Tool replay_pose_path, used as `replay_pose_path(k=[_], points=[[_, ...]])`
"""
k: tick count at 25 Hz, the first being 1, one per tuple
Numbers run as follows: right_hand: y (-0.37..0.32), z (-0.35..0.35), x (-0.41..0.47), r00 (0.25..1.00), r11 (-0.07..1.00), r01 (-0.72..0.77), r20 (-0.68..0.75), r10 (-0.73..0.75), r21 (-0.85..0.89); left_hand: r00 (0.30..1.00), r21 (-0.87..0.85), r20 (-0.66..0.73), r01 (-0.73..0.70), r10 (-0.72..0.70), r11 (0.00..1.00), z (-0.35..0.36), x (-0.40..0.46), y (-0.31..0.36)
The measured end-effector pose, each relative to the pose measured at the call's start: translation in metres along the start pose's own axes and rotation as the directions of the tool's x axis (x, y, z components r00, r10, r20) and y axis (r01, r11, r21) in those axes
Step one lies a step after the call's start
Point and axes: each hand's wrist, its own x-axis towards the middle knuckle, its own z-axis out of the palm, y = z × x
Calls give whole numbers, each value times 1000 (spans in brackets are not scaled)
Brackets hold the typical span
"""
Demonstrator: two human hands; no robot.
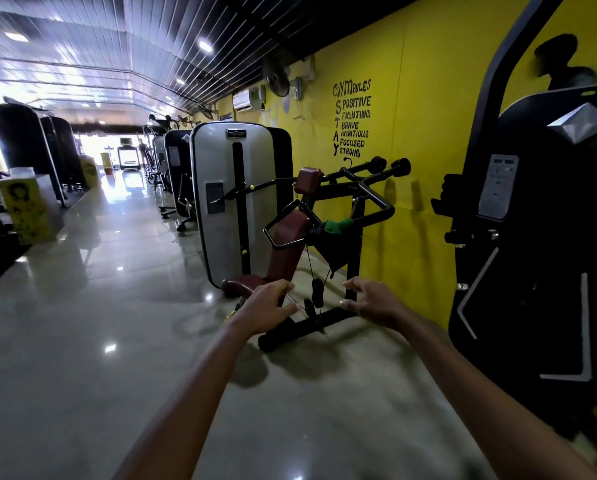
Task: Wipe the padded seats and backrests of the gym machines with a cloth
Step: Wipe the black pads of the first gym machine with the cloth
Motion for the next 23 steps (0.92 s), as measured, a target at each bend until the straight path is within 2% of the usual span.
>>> replay_pose_path(k=[10,15,23], points=[[69,-3,208,1000,1000,10,-11,-10,-7,999,-62,-48,-27,24,998,18,199,-62],[104,9,287,999,1000,-13,49,14,-28,1000,-75,3,2,-1,997,43,287,-96],[160,16,414,996,995,-88,2,88,-43,995,-110,34,-84,89,990,69,433,-150]])
